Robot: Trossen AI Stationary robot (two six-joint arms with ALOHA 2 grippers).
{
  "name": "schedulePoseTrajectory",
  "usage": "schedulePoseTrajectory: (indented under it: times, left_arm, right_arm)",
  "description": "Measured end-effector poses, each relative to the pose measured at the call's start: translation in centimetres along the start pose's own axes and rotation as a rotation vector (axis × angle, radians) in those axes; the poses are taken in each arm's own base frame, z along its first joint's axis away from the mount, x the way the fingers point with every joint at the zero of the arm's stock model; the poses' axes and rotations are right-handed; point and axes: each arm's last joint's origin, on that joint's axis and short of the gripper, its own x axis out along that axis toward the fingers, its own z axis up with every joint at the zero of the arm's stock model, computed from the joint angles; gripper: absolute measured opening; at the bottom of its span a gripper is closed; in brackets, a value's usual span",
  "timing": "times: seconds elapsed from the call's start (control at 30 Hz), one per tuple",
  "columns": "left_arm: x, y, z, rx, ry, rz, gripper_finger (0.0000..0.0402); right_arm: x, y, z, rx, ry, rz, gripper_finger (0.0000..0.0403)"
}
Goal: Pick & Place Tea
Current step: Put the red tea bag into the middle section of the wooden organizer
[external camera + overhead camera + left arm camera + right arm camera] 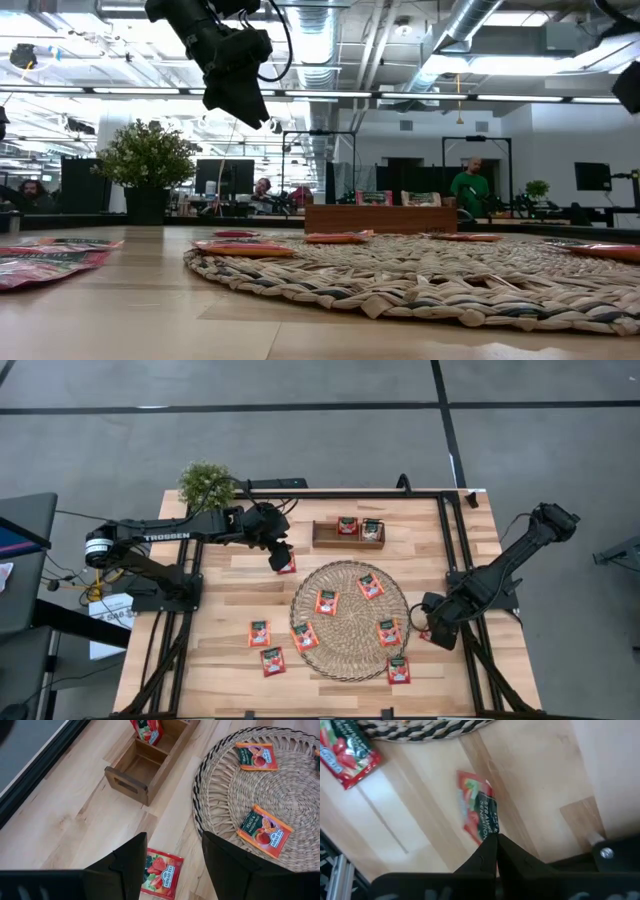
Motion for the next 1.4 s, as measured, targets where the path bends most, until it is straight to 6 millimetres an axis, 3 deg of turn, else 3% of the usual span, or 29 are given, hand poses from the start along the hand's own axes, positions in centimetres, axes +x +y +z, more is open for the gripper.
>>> schedulePoseTrajectory:
  times: [0.37, 0.57, 0.93, 1.4]
  left_arm:
    - [0.0, 0.0, 0.0, 0.001, 0.001, 0.0, 0.0182]
    - [0.0, 0.1, -0.4, 0.011, 0.041, 0.007, 0.0182]
    - [-0.1, 0.3, -1.5, 0.021, 0.149, 0.04, 0.0182]
    - [-0.2, 0.5, -1.9, 0.05, 0.197, 0.069, 0.0182]
  right_arm:
    - [-4.0, 0.9, 0.6, -0.009, -0.071, -0.034, 0.0]
    - [-5.8, 1.2, 2.6, -0.034, -0.149, -0.081, 0.0]
    - [-8.9, -0.2, 11.1, -0.193, -0.241, -0.234, 0.0]
    - [-12.8, -6.3, 22.0, -0.391, -0.283, -0.425, 0.0]
